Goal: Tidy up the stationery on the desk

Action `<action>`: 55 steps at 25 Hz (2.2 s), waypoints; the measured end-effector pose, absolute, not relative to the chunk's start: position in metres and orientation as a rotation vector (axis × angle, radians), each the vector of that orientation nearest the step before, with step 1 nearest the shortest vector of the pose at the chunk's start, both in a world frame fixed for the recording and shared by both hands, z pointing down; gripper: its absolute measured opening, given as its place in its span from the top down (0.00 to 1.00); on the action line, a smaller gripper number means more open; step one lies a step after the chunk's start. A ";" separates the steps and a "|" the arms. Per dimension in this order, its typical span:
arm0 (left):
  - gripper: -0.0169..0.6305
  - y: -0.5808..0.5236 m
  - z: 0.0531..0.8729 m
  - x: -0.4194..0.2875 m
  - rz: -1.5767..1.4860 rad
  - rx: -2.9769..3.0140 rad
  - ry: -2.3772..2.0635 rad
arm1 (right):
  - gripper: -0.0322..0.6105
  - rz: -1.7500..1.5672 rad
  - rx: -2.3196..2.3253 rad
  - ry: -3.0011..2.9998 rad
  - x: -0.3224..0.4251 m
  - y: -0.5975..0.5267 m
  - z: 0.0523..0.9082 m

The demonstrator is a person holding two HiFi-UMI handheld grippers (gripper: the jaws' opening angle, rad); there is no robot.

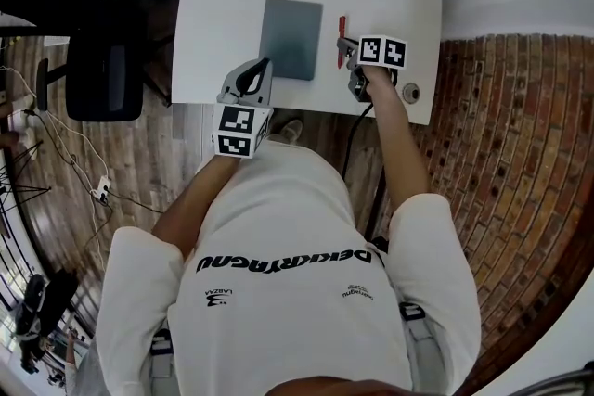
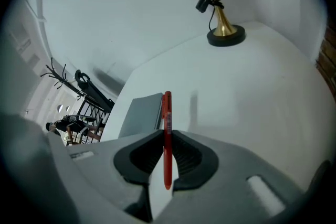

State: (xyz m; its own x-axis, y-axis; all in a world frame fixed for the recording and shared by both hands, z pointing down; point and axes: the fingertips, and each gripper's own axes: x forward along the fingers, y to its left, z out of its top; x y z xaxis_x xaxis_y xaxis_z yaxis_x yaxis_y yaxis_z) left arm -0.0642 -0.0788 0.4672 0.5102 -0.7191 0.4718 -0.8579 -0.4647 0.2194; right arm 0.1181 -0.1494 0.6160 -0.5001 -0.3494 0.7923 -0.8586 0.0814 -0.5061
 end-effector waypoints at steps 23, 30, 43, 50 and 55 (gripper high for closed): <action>0.98 -0.080 0.474 -0.073 0.455 2.320 -1.306 | 0.87 1.576 1.248 -1.754 0.084 -0.150 0.648; 0.98 -0.084 0.475 -0.075 0.444 2.306 -1.311 | 0.87 1.562 1.297 -1.700 0.084 -0.150 0.653; 0.98 -0.086 0.476 -0.080 0.434 2.301 -1.302 | 0.80 1.580 1.354 -1.700 0.083 -0.153 0.647; 0.98 -0.090 0.462 -0.078 0.396 2.325 -1.302 | 0.81 1.360 1.497 -1.853 0.094 -0.160 0.590; 0.98 -0.094 0.451 -0.078 0.379 2.360 -1.331 | 0.84 1.255 1.576 -1.959 0.095 -0.153 0.546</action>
State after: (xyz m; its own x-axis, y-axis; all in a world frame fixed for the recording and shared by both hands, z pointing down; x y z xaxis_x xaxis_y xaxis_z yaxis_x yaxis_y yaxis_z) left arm -0.0776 -0.0937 0.4511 0.5090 -0.7506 0.4213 -0.8600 -0.4645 0.2114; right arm 0.0948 -0.1528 0.5463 -0.3335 -0.6150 0.7145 -0.9062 0.0001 -0.4229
